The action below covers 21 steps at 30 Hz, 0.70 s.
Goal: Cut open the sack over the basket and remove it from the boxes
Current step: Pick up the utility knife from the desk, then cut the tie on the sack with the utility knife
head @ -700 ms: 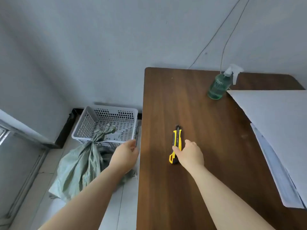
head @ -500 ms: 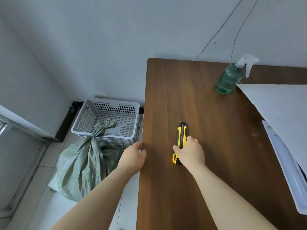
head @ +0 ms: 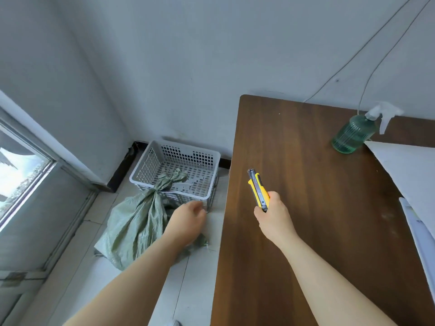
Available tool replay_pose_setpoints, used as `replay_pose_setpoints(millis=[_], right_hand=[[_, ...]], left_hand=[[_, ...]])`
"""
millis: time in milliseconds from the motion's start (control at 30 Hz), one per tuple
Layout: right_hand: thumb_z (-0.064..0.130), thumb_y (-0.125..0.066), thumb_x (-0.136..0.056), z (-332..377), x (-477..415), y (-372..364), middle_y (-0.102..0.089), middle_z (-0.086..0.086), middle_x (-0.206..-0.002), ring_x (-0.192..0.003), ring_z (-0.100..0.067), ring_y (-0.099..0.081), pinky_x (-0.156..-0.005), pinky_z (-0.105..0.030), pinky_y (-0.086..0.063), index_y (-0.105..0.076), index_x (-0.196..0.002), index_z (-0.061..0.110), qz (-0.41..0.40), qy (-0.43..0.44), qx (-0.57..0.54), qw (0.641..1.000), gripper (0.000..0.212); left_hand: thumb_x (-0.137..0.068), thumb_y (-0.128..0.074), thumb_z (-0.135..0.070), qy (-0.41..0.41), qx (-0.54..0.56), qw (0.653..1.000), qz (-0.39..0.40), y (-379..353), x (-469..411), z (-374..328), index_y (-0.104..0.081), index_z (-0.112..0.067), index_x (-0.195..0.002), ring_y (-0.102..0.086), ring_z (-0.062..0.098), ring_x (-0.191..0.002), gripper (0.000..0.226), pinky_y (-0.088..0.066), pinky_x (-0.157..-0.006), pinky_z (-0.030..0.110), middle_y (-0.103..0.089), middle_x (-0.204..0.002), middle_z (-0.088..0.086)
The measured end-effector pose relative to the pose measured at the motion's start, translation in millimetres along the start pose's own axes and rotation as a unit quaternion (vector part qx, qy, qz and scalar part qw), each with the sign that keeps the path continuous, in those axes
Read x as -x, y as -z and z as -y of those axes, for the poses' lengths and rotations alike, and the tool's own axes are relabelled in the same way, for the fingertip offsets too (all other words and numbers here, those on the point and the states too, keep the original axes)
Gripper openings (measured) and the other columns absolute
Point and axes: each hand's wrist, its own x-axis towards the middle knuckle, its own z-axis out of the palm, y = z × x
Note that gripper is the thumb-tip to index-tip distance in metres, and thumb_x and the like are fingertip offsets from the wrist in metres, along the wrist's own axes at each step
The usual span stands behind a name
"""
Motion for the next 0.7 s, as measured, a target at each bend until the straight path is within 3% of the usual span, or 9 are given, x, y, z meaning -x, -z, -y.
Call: replay_pose_setpoints(millis=[67, 167, 300, 333, 433, 533, 633, 700], right_hand=[[0.022, -0.054, -0.093, 20, 2, -5, -0.059, -0.008, -0.097, -0.074, -0.021, -0.061, -0.057, -0.031, -0.053, -0.044, -0.116, 0.015, 0.011, 0.026, -0.008, 1.000, 0.026], [0.028, -0.051, -0.095, 51, 5, -16, -0.061, -0.009, -0.091, -0.075, -0.024, -0.063, -0.058, -0.034, -0.053, -0.048, -0.110, 0.015, 0.019, 0.059, -0.012, 0.998, 0.020], [0.029, -0.046, -0.097, 93, 5, -43, -0.062, -0.009, -0.087, -0.075, -0.028, -0.064, -0.065, -0.045, -0.055, -0.051, -0.111, 0.016, 0.050, 0.090, -0.010, 0.995, 0.019], [0.028, -0.046, -0.097, 102, 3, -53, -0.062, -0.009, -0.087, -0.075, -0.028, -0.065, -0.065, -0.046, -0.057, -0.050, -0.113, 0.016, 0.064, 0.089, -0.012, 0.994, 0.020], [0.023, -0.046, -0.097, 132, -7, -88, -0.064, -0.008, -0.091, -0.073, -0.022, -0.067, -0.062, -0.038, -0.057, -0.048, -0.116, 0.019, 0.099, 0.080, -0.034, 0.991, 0.019], [0.016, -0.048, -0.097, 162, -20, -128, -0.061, -0.008, -0.092, -0.069, -0.018, -0.064, -0.056, -0.030, -0.057, -0.048, -0.114, 0.019, 0.115, 0.063, -0.080, 0.988, 0.016], [0.016, -0.049, -0.096, 184, -43, -173, -0.061, -0.008, -0.089, -0.065, -0.019, -0.061, -0.058, -0.035, -0.059, -0.049, -0.110, 0.018, 0.106, 0.041, -0.101, 0.988, 0.014], [0.017, -0.051, -0.095, 191, -62, -205, -0.064, -0.006, -0.088, -0.065, -0.019, -0.062, -0.061, -0.040, -0.060, -0.050, -0.109, 0.020, 0.097, 0.023, -0.102, 0.990, 0.014]], left_hand=[[-0.094, -0.047, -0.022, 0.005, -0.002, 1.000, -0.025, 23, 3, 9, -0.057, -0.014, -0.129, -0.067, 0.021, -0.094, 0.038, -0.053, -0.083, 0.031, -0.066, -0.122, 0.002], [-0.093, -0.046, -0.018, 0.012, -0.008, 0.998, -0.056, 59, 6, 26, -0.061, -0.023, -0.105, -0.059, 0.019, -0.069, 0.019, -0.052, -0.070, 0.033, -0.065, -0.097, 0.000], [-0.094, -0.047, -0.021, 0.039, -0.005, 0.994, -0.102, 104, 0, 58, -0.061, -0.015, -0.125, -0.063, 0.017, -0.094, 0.034, -0.043, -0.081, 0.023, -0.068, -0.118, 0.002], [-0.095, -0.047, -0.020, 0.040, -0.005, 0.993, -0.110, 115, -3, 66, -0.061, -0.014, -0.126, -0.060, 0.015, -0.093, 0.035, -0.040, -0.082, 0.022, -0.067, -0.120, 0.003], [-0.095, -0.047, -0.018, 0.054, 0.005, 0.990, -0.126, 148, -18, 93, -0.062, -0.012, -0.124, -0.061, 0.021, -0.100, 0.033, -0.042, -0.086, 0.025, -0.067, -0.121, 0.005], [-0.094, -0.047, -0.018, 0.060, 0.016, 0.990, -0.125, 178, -46, 125, -0.065, -0.015, -0.111, -0.059, 0.021, -0.099, 0.025, -0.041, -0.086, 0.027, -0.064, -0.104, 0.004], [-0.095, -0.048, -0.019, 0.066, 0.009, 0.992, -0.108, 202, -87, 158, -0.064, -0.013, -0.120, -0.060, 0.023, -0.110, 0.030, -0.042, -0.094, 0.029, -0.065, -0.115, 0.006], [-0.094, -0.047, -0.019, 0.070, -0.001, 0.994, -0.087, 213, -118, 180, -0.064, -0.014, -0.115, -0.060, 0.024, -0.106, 0.027, -0.042, -0.090, 0.028, -0.064, -0.108, 0.005]])
